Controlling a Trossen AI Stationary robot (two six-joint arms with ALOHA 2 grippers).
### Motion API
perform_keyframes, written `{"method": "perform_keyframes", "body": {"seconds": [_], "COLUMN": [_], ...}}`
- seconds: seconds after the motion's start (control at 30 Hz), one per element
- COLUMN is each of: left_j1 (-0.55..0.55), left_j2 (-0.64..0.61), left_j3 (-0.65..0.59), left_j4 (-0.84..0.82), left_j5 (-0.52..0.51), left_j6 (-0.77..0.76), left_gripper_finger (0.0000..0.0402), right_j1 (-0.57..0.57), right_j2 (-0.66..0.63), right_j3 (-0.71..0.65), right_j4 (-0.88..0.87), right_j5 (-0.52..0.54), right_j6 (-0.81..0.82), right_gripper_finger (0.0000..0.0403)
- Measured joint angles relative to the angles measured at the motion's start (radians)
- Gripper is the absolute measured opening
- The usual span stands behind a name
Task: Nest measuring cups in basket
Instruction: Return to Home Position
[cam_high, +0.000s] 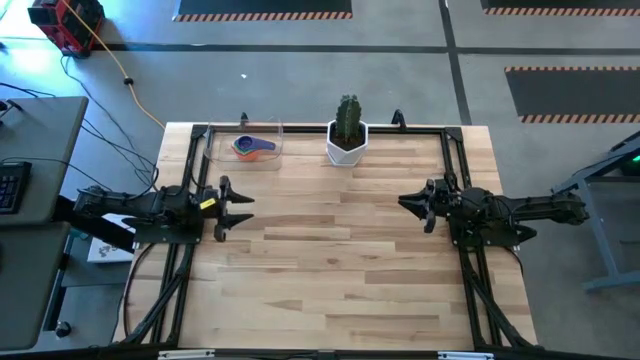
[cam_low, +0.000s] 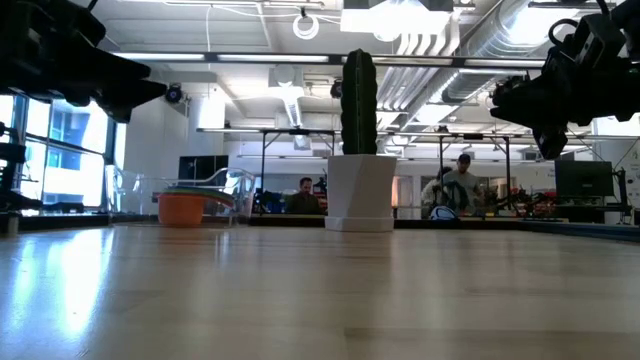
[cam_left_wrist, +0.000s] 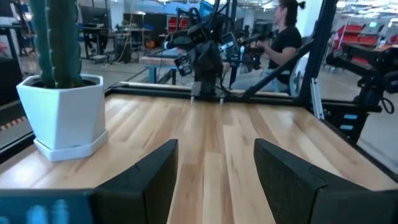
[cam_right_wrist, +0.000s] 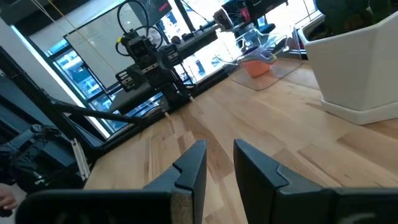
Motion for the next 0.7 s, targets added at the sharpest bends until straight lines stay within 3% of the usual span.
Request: {"method": "perform_keyframes", "body": {"seconds": [0.2, 0.43, 0.7], "left_j1": [0.000, 0.000, 0.000], "left_j2": [0.001, 0.027, 0.028], "left_j3": [0.000, 0.000, 0.000], "left_j4": [0.004, -0.001, -0.001], "left_j5": [-0.004, 0.023, 0.024], "left_j6": [-0.001, -0.174, -0.176], "left_gripper_finger": [0.0200, 0.0200, 0.0200], "right_j1": [0.000, 0.000, 0.000], "right_j2": [0.000, 0.000, 0.000], "right_j3": [0.000, 0.000, 0.000], "right_j4": [0.000, 0.000, 0.000], "right_j5": [0.000, 0.000, 0.000], "right_j6": [0.000, -0.001, -0.002], "right_gripper_finger": [0.0073, 0.0073, 0.0073]}}
